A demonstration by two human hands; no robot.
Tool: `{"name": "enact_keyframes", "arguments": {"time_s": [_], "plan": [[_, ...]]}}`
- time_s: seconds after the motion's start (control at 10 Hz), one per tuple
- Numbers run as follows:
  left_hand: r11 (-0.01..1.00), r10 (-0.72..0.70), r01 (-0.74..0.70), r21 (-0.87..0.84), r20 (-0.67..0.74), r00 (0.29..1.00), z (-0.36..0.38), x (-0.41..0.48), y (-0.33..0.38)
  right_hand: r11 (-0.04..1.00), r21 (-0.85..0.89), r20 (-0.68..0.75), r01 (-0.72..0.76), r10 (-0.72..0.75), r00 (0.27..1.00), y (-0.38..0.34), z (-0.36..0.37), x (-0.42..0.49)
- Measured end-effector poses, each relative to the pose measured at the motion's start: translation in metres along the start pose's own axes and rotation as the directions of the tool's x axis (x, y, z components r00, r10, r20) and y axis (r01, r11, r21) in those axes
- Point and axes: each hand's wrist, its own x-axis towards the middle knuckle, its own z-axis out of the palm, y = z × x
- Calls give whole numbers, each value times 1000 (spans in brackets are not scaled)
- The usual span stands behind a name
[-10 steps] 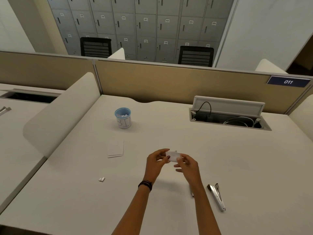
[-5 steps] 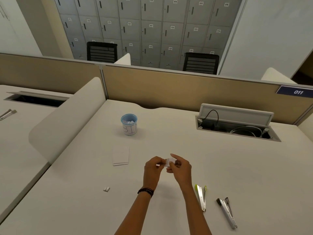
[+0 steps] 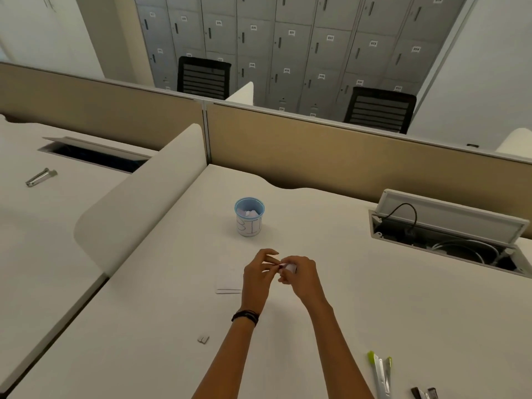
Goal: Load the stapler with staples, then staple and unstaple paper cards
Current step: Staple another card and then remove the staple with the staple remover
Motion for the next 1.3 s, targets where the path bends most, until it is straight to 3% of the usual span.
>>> {"name": "enact_keyframes", "arguments": {"time_s": [0.2, 0.3, 0.5, 0.7, 0.8, 1.0, 1.1, 1.2, 1.3], "plan": [[996, -64, 65, 60, -15, 998, -19, 17, -33, 1000, 19, -72, 2, 0, 997, 1, 19, 44], [987, -118, 112, 115, 48, 992, -21, 8, -57, 1000, 4, -105, 25, -24, 994, -5, 25, 68], [950, -195, 124, 286, 235, 952, -11, 11, -93, 964, -238, -71, 121, -141, 987, -37, 49, 131], [939, -210, 110, 327, 289, 934, -3, 31, -96, 898, -390, 1, 204, -221, 975, -52, 65, 171], [939, -188, 74, 336, 321, 928, 4, 38, -100, 852, -472, 103, 229, -204, 973, -54, 74, 191], [950, -140, 9, 313, 401, 905, 7, 47, -106, 608, -764, 264, 215, -9, 965, -55, 98, 216], [955, -137, 12, 296, 404, 904, 5, 54, -105, 603, -775, 293, 191, 73, 953, -58, 101, 224], [958, -124, 7, 286, 394, 911, 7, 57, -102, 560, -795, 270, 233, -16, 963, -59, 98, 226], [939, -104, -51, 339, 424, 899, 12, 64, -107, 614, -754, 174, 234, -157, 972, -64, 88, 215]]}}
